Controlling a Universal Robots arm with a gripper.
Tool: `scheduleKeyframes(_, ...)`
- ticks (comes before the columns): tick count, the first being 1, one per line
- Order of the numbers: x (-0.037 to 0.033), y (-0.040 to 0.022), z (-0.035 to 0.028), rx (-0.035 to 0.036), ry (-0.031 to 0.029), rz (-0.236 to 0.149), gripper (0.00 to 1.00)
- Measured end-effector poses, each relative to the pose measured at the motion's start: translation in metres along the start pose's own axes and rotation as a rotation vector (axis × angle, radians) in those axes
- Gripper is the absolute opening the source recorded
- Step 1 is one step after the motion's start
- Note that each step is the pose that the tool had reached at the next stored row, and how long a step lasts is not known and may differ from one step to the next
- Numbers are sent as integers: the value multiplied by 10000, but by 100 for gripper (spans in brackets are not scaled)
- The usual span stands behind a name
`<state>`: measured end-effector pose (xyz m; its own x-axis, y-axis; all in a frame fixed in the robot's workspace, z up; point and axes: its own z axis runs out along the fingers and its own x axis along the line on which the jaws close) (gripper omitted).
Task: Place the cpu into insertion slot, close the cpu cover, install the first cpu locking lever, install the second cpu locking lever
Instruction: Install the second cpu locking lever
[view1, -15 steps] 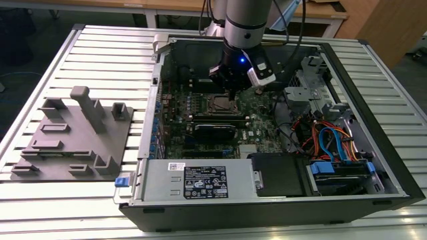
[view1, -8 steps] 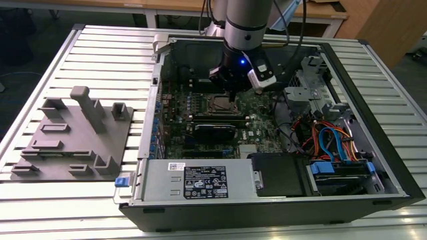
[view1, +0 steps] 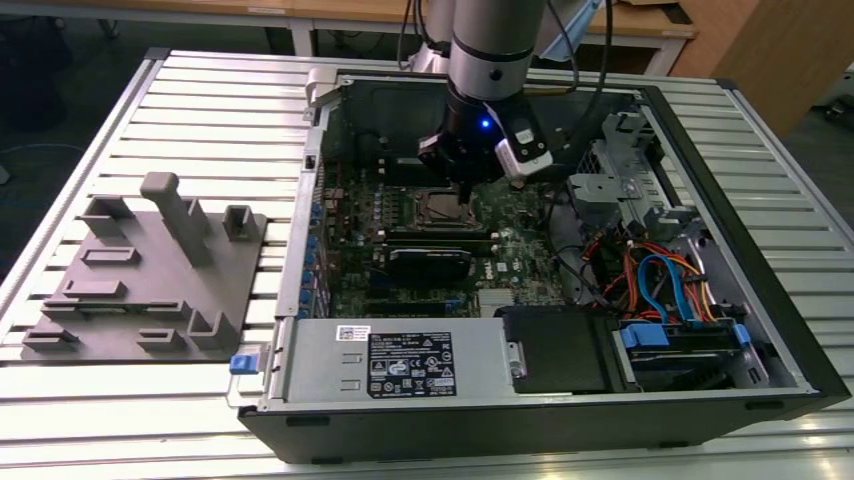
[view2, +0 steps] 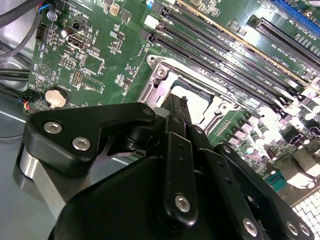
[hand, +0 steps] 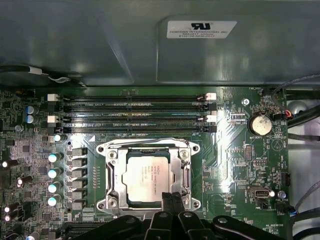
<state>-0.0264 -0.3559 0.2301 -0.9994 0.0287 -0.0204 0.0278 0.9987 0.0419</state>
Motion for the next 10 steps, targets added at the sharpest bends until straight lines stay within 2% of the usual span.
scheduleKeyframes(8,0,-2,-8,-6,1,0,10)
scheduleKeyframes(10,1,0,-38,-52,1,0,10)
